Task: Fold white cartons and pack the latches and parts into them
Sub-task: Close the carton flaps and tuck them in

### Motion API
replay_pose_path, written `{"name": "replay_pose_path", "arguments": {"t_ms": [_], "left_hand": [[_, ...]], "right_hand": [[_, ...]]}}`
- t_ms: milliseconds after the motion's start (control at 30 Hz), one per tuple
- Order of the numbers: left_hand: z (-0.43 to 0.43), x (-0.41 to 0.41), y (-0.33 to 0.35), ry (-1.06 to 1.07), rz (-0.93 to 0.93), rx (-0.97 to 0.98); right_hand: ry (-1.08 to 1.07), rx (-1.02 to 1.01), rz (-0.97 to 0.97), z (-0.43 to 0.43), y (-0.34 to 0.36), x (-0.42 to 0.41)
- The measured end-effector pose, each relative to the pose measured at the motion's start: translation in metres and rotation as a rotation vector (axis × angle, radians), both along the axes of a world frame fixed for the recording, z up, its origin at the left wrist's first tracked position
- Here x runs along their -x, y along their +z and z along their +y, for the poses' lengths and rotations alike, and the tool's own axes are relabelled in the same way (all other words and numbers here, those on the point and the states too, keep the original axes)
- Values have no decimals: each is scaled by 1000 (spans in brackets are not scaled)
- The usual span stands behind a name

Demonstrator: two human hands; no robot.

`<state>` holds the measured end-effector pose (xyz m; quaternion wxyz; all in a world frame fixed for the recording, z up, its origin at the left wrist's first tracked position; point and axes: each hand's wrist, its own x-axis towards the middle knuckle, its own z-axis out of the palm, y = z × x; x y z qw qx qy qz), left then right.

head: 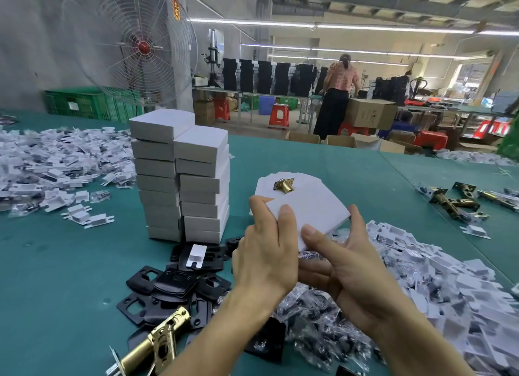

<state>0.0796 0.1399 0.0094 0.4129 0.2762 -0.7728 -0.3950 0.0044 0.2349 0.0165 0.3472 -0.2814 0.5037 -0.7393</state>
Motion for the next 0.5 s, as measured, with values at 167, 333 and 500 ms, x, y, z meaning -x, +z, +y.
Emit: {"name": "replay_pose_path", "arguments": {"t_ms": [167,333,500], "left_hand": [[-16,7,-5,-276,-88,-280],[-21,11,-9,-321,65,-303],[-16,10,-8,-286,147,-262]], "right_hand": [[-57,-69,2,1,-8,13],[-37,-74,32,1,-5,16],[-14,-69,69,1,-5,13]]}}
